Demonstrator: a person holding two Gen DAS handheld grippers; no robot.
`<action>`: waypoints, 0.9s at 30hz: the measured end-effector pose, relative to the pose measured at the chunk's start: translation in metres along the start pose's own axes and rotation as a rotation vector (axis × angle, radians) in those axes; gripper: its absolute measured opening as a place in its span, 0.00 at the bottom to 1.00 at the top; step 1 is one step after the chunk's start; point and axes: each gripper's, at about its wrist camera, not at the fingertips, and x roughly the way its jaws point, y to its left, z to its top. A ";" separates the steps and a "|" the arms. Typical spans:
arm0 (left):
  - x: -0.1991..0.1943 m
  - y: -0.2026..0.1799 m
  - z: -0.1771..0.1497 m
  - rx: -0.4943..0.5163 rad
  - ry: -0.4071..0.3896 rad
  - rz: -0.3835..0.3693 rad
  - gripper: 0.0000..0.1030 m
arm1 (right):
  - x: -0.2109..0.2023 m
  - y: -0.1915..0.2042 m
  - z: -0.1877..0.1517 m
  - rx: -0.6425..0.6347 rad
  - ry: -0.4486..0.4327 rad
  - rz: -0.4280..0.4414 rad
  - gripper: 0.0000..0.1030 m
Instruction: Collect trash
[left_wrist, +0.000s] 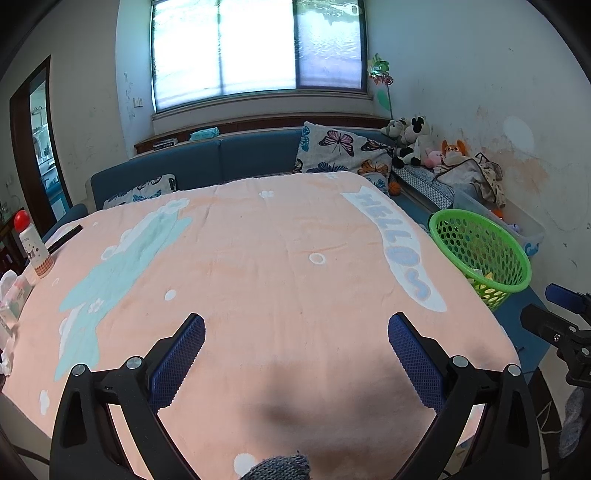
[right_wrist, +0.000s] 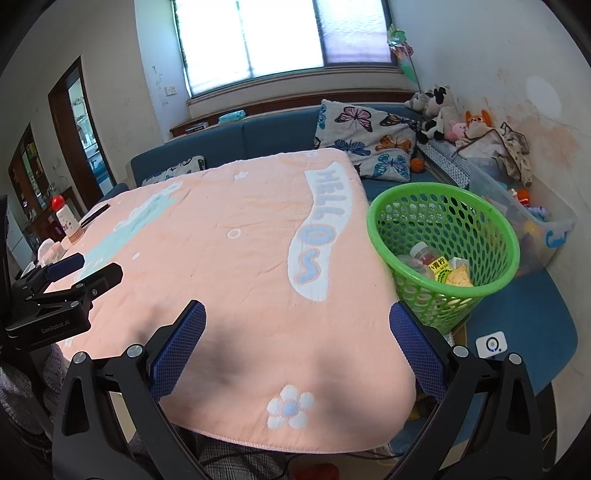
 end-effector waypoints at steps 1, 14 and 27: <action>0.000 0.000 -0.001 0.001 0.001 0.001 0.93 | 0.000 0.000 0.000 0.002 -0.001 0.001 0.96; 0.001 0.000 -0.003 0.000 0.002 0.007 0.93 | -0.001 0.000 0.000 -0.003 -0.009 0.003 0.96; -0.001 0.000 -0.002 0.003 -0.006 0.016 0.93 | -0.004 -0.002 0.000 -0.016 -0.031 -0.021 0.96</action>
